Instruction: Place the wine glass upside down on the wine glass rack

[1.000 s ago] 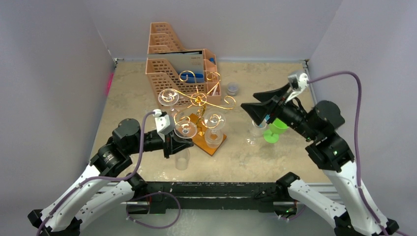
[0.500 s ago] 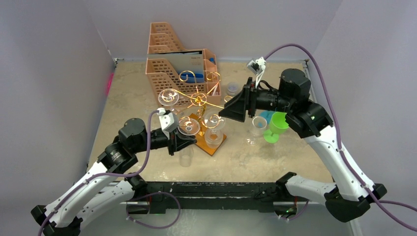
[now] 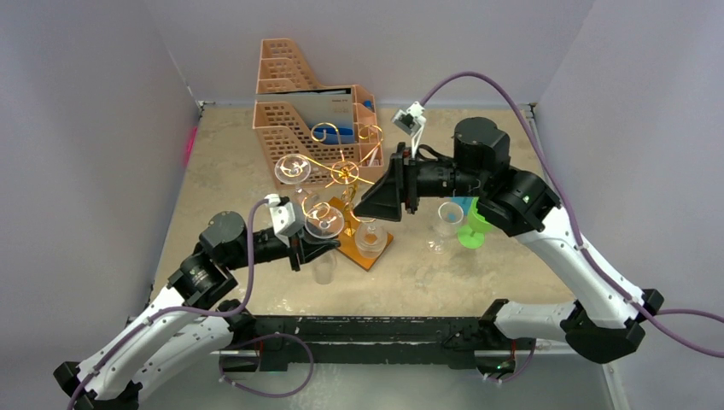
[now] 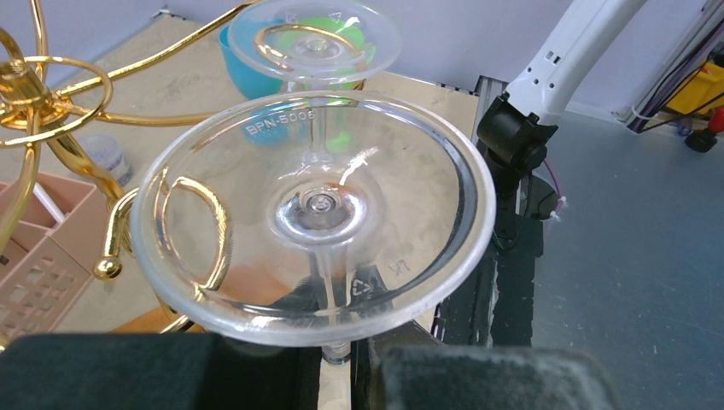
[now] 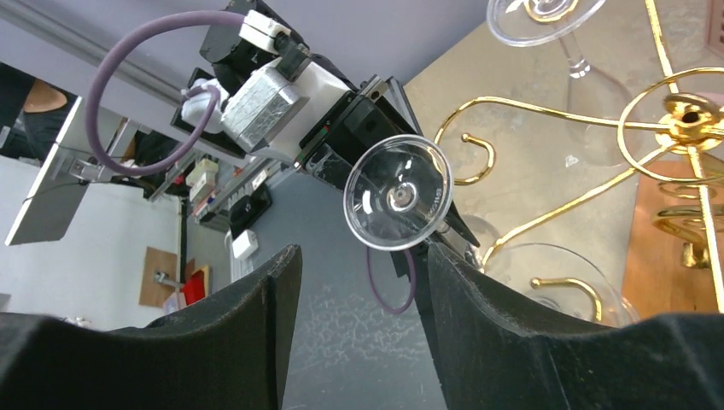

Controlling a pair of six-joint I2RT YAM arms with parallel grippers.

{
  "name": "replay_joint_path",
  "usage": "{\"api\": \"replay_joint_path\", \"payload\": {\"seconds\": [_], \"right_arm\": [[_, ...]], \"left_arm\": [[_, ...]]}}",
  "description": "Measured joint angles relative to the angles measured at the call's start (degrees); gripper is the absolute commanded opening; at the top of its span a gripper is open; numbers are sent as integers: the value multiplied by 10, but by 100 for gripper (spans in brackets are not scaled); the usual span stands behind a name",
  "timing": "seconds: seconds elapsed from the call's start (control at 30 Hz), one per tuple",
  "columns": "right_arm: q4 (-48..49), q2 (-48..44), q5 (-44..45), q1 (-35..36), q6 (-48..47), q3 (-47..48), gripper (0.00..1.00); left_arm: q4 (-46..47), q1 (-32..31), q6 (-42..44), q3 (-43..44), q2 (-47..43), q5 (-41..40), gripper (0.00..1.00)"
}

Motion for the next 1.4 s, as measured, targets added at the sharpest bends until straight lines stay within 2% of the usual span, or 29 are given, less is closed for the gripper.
{"api": "replay_joint_path", "payload": {"seconds": [0.23, 0.47, 0.8, 0.97, 1.27, 1.4], "right_arm": [[-50, 60, 79, 76, -7, 60, 56], [-87, 90, 131, 92, -3, 81, 57], [-50, 97, 119, 99, 63, 80, 54], [-19, 96, 99, 100, 102, 69, 48], [-31, 96, 94, 102, 131, 67, 38], [-29, 96, 92, 102, 143, 66, 25]], "left_arm": [[6, 0, 11, 0, -14, 14, 0], [13, 0, 11, -4, -63, 24, 0], [20, 0, 16, -7, -71, 28, 0], [20, 0, 22, -7, -60, 27, 0], [27, 0, 22, -6, -59, 27, 0], [33, 0, 22, -6, -59, 26, 0]]}}
